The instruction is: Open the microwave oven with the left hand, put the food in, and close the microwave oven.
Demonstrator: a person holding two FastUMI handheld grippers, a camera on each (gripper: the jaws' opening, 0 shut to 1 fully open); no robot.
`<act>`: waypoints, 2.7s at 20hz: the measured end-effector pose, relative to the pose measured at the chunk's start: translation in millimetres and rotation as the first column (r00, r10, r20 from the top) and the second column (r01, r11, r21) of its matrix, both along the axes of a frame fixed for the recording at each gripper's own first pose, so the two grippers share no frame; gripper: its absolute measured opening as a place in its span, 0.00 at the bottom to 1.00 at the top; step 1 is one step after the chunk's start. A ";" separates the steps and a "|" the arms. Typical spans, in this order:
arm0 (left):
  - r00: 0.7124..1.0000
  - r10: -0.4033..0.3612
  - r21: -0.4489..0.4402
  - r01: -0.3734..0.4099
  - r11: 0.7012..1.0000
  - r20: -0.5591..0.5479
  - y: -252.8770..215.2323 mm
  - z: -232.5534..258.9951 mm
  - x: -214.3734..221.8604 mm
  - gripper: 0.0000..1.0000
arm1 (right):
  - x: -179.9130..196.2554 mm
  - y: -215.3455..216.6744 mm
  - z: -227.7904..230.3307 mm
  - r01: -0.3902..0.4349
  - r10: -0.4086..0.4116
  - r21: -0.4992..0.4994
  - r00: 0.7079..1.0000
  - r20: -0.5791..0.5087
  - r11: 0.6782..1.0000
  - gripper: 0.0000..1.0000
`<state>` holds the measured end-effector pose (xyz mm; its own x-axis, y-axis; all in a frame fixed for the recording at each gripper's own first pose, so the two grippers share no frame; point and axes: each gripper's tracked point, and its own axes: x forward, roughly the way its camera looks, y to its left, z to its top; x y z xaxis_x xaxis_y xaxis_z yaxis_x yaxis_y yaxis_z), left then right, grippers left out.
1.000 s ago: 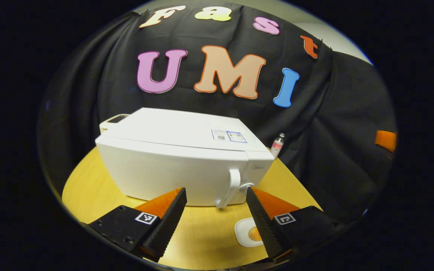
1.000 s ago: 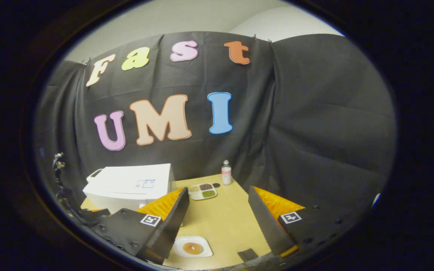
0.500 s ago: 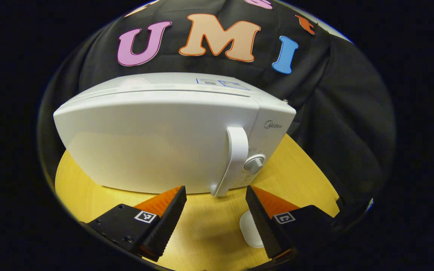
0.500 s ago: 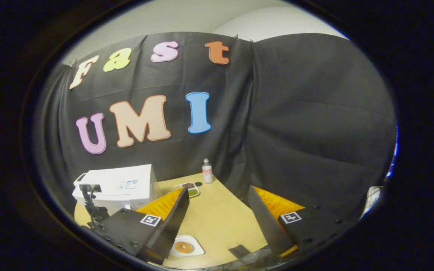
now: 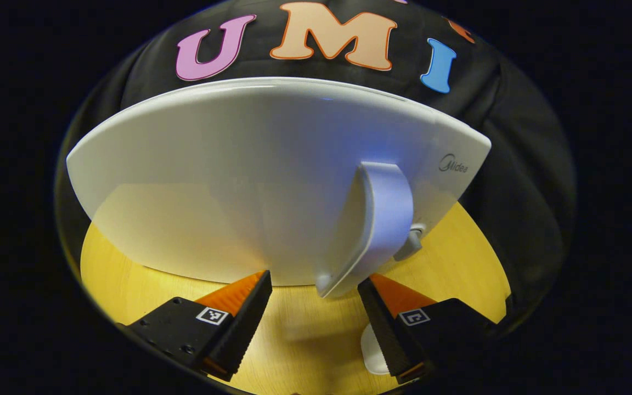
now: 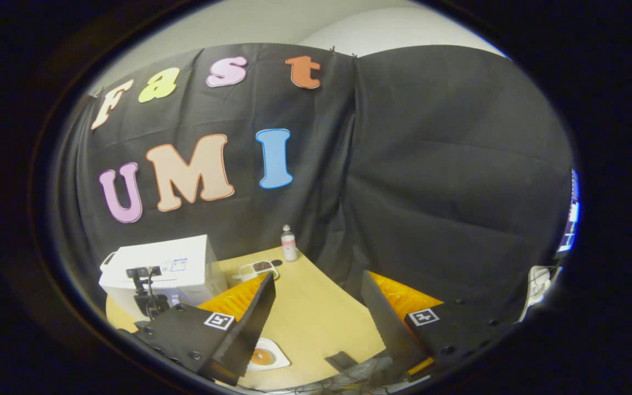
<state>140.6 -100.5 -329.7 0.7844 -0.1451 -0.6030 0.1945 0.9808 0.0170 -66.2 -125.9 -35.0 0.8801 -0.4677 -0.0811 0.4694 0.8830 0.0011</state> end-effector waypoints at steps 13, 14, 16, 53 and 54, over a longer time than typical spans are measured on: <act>0.999 0.013 -0.005 -0.013 1.000 -0.049 -25.3 -8.7 5.5 0.32 | 5.1 -15.5 -3.4 -0.023 0.023 0.016 1.000 -0.010 1.000 0.99; 0.999 0.012 0.007 -0.012 1.000 -0.052 -26.1 -9.3 4.4 0.30 | 5.4 -17.4 -4.0 -0.020 0.020 0.016 1.000 -0.012 1.000 0.98; 0.999 0.007 0.019 -0.006 1.000 -0.048 -26.1 -9.5 4.8 0.25 | 4.3 -20.6 -6.3 -0.015 0.016 0.015 1.000 -0.014 1.000 0.98; 0.998 0.069 0.045 -0.069 0.997 -0.008 40.4 -8.0 -141.5 0.14 | 63.2 53.1 -46.2 -0.366 0.354 -0.043 0.919 -0.174 0.930 0.99; 0.998 0.069 0.051 -0.069 0.996 -0.002 45.9 -7.2 -147.7 0.15 | 63.2 58.4 -49.1 -0.379 0.366 -0.045 0.913 -0.182 0.924 0.99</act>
